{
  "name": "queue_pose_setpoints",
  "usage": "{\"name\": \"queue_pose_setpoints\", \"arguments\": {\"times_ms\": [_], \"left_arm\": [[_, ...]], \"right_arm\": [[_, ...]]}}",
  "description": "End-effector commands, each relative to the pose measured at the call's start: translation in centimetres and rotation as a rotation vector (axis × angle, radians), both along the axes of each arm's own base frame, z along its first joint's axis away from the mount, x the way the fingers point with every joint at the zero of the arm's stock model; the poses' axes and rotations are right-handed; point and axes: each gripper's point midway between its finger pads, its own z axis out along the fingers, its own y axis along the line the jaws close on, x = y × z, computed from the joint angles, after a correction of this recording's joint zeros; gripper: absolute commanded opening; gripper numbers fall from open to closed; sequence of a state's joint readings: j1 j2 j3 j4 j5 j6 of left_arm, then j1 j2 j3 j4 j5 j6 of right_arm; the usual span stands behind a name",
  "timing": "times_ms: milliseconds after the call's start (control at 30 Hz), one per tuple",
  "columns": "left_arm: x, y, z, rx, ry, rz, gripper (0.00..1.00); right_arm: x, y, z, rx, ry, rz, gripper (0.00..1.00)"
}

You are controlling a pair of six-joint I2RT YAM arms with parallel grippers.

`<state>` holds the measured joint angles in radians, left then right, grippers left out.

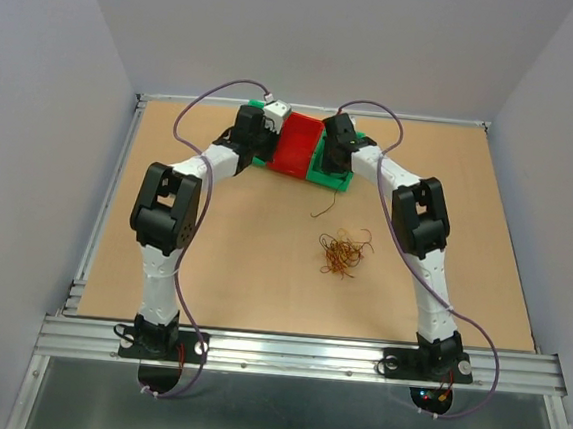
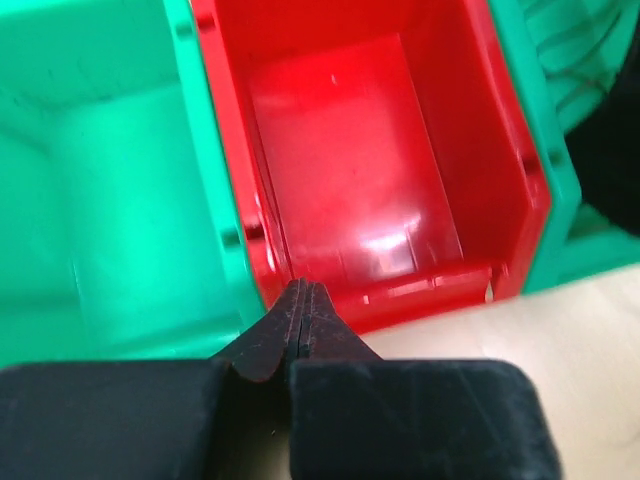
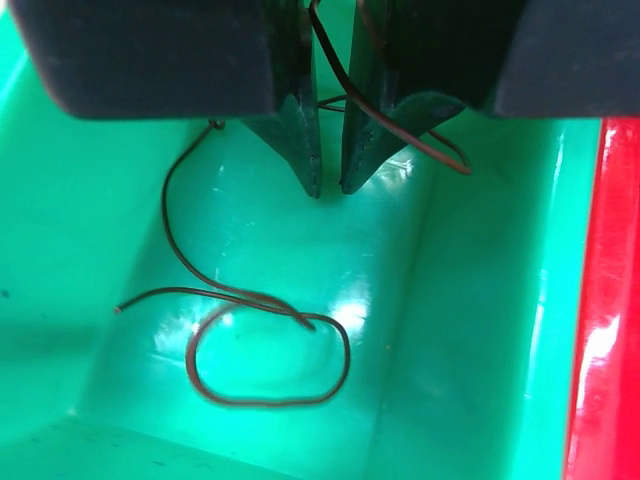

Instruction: Untangle the cables

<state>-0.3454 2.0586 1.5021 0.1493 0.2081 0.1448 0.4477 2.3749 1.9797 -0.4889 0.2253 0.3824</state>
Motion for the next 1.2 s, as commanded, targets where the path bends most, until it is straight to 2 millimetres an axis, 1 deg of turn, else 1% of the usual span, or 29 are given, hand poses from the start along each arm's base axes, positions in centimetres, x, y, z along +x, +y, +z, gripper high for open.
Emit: {"name": "queue_pose_setpoints", "arguments": {"times_ms": [0, 67, 100, 133, 167, 200, 233, 267, 300, 367, 400, 433, 500, 533, 567, 600, 633, 667, 733, 767, 800, 900, 967, 1000, 1033, 1067, 1100, 1133, 1167], "left_arm": [[-2.7, 0.7, 1.2, -0.001, 0.007, -0.014, 0.01], [-3.6, 1.1, 0.9, 0.000, 0.009, -0.009, 0.01], [-3.8, 1.2, 1.0, 0.000, 0.005, -0.008, 0.01], [-4.0, 1.2, 1.4, -0.002, -0.002, -0.010, 0.01], [-4.4, 1.5, 0.9, 0.005, 0.003, -0.006, 0.01], [-4.5, 1.6, 1.0, 0.007, -0.001, -0.004, 0.01], [-4.5, 1.6, 1.5, 0.002, -0.019, -0.001, 0.01], [-4.7, 1.9, 1.3, 0.008, -0.018, 0.008, 0.02], [-4.6, 2.0, 1.5, 0.006, -0.027, 0.012, 0.04], [-4.7, 2.3, 2.2, -0.004, -0.046, 0.017, 0.11], [-4.6, 2.3, 2.5, -0.006, -0.053, 0.017, 0.14], [-4.7, 2.5, 2.9, -0.012, -0.062, 0.016, 0.20], [-4.8, 2.6, 3.3, -0.021, -0.072, 0.015, 0.27], [-5.0, 2.7, 3.8, -0.026, -0.087, 0.009, 0.32], [-5.2, 2.6, 3.9, -0.029, -0.092, -0.001, 0.43], [-5.3, 2.5, 4.0, -0.031, -0.098, -0.008, 0.48], [-5.5, 2.5, 4.5, -0.035, -0.111, -0.018, 0.50], [-5.8, 2.2, 4.4, -0.040, -0.111, -0.034, 0.52], [-6.1, 1.8, 4.3, -0.037, -0.114, -0.060, 0.54], [-6.2, 1.6, 4.2, -0.036, -0.114, -0.071, 0.56], [-6.4, 1.3, 4.0, -0.035, -0.111, -0.088, 0.57], [-7.1, 0.1, 3.4, -0.036, -0.099, -0.143, 0.59], [-7.9, -1.3, 2.6, -0.023, -0.082, -0.180, 0.60], [-8.5, -2.2, 2.4, -0.015, -0.079, -0.206, 0.60], [-8.9, -2.8, 2.2, -0.011, -0.074, -0.225, 0.60], [-9.5, -3.2, 1.8, -0.007, -0.064, -0.244, 0.60], [-9.9, -3.7, 1.7, -0.009, -0.058, -0.263, 0.60], [-10.5, -4.3, 1.6, -0.011, -0.051, -0.284, 0.61], [-11.5, -5.4, 1.3, -0.016, -0.033, -0.328, 0.63]], "right_arm": [[1.5, 0.3, 6.9, 0.017, -0.139, -0.057, 0.20], [1.7, 0.3, 7.6, 0.018, -0.158, -0.066, 0.22], [1.8, 0.4, 8.0, 0.017, -0.165, -0.067, 0.25], [1.9, 0.4, 8.3, 0.015, -0.175, -0.072, 0.36], [1.9, 0.5, 8.7, 0.018, -0.182, -0.072, 0.39], [2.0, 0.5, 8.9, 0.017, -0.187, -0.071, 0.41], [2.0, 0.6, 9.3, 0.017, -0.196, -0.073, 0.49], [1.9, 0.7, 9.5, 0.016, -0.200, -0.073, 0.51], [2.0, 0.7, 9.7, 0.016, -0.206, -0.074, 0.53], [1.8, 1.2, 10.7, 0.025, -0.224, -0.065, 0.56], [1.8, 1.0, 11.0, 0.018, -0.232, -0.070, 0.57], [1.7, 1.2, 11.6, 0.022, -0.243, -0.068, 0.59], [1.5, 1.2, 12.2, 0.022, -0.256, -0.072, 0.62], [1.4, 1.4, 13.0, 0.027, -0.271, -0.073, 0.64], [1.1, 1.2, 12.6, 0.019, -0.263, -0.074, 0.66], [0.9, 1.3, 12.7, 0.021, -0.266, -0.073, 0.68], [0.9, 1.3, 12.9, 0.018, -0.273, -0.077, 0.70], [0.7, 1.4, 13.0, 0.019, -0.274, -0.076, 0.72], [0.4, 1.1, 12.7, 0.014, -0.267, -0.081, 0.73], [0.2, 1.0, 13.1, 0.021, -0.272, -0.092, 0.73], [-0.3, 0.8, 12.5, 0.013, -0.260, -0.093, 0.73], [-1.0, 0.8, 12.4, 0.020, -0.252, -0.087, 0.73], [-2.2, 0.8, 11.9, 0.024, -0.236, -0.074, 0.68], [-2.7, 0.8, 12.5, 0.036, -0.241, -0.065, 0.67], [-3.1, 0.8, 12.4, 0.037, -0.236, -0.062, 0.67], [-3.8, 0.6, 11.4, 0.027, -0.217, -0.057, 0.67], [-4.2, 0.5, 11.6, 0.031, -0.219, -0.054, 0.67], [-4.5, 0.3, 12.7, 0.042, -0.236, -0.053, 0.67], [-5.2, 0.0, 11.9, 0.032, -0.219, -0.048, 0.67]]}}
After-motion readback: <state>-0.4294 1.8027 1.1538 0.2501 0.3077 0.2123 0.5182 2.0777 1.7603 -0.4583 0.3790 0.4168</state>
